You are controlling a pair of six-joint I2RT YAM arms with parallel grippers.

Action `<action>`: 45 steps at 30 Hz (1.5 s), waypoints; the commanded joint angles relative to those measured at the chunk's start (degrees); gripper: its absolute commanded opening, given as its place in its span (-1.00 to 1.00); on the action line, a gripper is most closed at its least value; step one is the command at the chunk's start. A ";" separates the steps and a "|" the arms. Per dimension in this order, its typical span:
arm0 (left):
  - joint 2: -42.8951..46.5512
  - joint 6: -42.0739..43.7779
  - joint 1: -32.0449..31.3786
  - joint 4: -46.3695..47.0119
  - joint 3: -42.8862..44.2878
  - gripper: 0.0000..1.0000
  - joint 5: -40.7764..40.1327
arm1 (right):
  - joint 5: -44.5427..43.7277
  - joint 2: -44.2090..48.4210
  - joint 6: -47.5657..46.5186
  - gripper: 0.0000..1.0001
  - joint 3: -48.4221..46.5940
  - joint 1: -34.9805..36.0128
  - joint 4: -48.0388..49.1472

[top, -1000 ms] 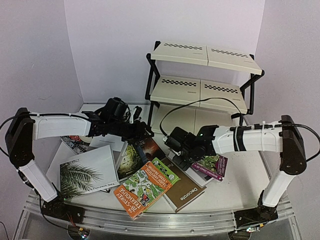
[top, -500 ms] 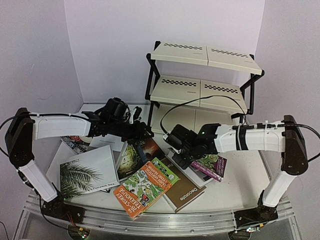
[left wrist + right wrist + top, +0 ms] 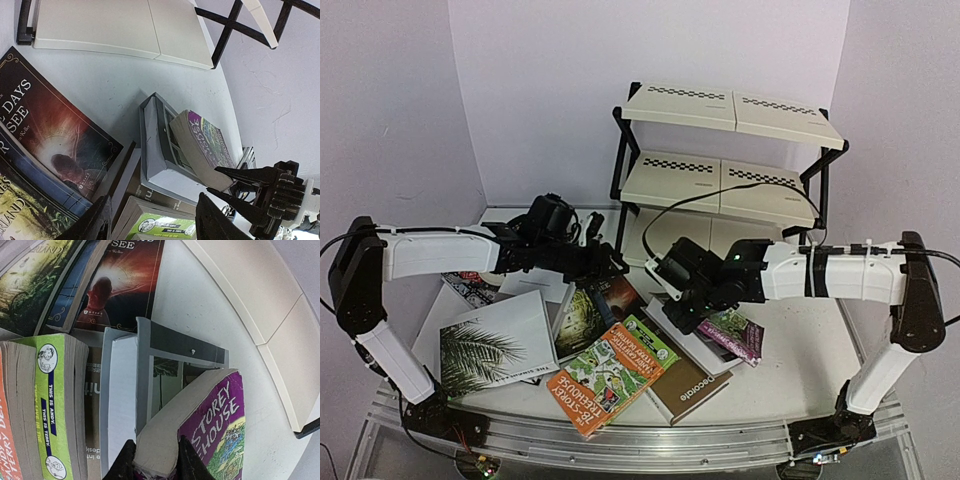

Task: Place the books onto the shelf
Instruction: Pick up the book from the book pile.

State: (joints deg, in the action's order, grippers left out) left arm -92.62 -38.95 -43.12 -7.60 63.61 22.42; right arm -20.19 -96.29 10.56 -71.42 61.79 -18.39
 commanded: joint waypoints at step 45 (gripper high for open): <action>0.82 -2.89 -2.76 6.16 -0.86 0.17 2.04 | 0.83 4.81 10.38 -0.59 -2.87 0.24 -0.24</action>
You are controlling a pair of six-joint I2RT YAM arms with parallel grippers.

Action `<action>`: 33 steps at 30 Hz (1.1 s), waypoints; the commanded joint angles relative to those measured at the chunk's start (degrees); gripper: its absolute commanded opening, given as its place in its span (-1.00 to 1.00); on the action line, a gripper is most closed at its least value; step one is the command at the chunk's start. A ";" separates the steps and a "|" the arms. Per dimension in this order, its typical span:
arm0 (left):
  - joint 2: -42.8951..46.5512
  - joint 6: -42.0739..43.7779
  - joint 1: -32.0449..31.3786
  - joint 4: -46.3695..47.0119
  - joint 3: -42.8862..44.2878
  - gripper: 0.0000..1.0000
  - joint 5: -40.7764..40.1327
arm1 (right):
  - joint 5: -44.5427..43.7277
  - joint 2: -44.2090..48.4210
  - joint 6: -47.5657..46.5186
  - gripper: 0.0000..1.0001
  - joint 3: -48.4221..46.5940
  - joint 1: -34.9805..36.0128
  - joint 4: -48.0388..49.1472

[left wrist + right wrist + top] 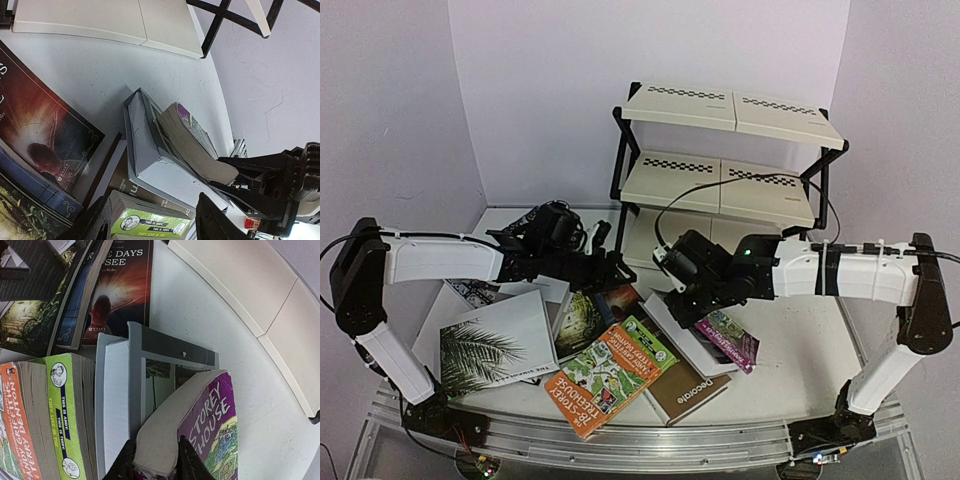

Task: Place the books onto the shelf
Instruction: Pick up the book from the book pile.

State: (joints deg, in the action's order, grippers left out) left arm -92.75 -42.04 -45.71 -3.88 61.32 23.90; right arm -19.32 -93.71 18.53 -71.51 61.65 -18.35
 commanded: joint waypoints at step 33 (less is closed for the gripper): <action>-14.28 0.78 -2.34 5.97 12.68 0.13 1.04 | -15.76 14.02 -3.18 -0.99 -6.60 -1.00 -1.99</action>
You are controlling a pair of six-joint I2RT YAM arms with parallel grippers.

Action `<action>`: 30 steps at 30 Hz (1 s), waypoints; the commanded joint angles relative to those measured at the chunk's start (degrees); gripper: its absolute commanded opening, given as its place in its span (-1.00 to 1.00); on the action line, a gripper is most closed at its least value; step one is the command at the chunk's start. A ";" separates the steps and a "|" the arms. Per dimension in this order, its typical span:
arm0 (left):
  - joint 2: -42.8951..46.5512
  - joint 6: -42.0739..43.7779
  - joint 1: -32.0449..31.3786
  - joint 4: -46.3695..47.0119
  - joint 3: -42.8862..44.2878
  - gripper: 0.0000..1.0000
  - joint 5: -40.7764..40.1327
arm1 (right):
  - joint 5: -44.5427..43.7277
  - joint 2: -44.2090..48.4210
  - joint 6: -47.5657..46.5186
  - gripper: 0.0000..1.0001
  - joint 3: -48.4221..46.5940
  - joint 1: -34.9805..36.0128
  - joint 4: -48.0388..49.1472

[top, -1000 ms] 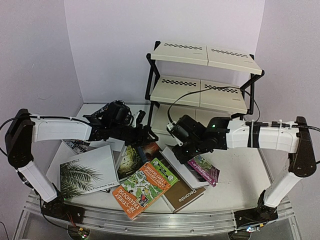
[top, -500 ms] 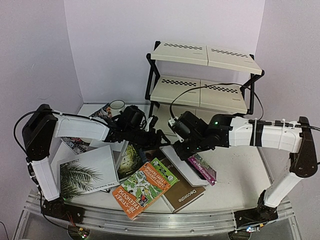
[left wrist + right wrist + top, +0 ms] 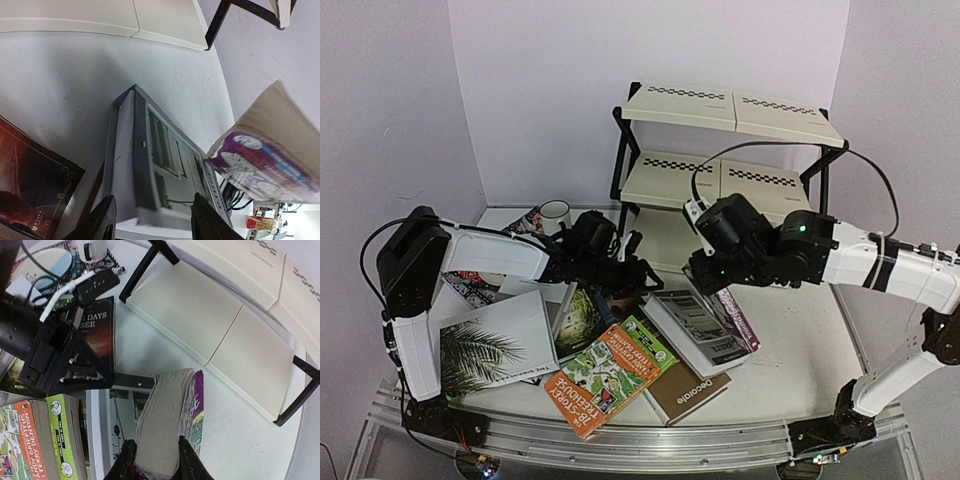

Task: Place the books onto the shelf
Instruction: Pick up the book from the book pile, then pass from the right arm to the left

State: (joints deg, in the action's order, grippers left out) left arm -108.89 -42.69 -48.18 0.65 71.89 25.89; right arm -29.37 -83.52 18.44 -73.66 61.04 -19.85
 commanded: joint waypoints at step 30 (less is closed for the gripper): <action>27.96 10.04 3.56 25.62 -10.93 0.99 12.85 | 26.54 2.92 11.06 -1.00 -29.24 -1.07 9.03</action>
State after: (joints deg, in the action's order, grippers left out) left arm -83.27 -31.52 -44.92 18.52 60.94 34.30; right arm -8.70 -82.02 23.94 -99.48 60.03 -19.60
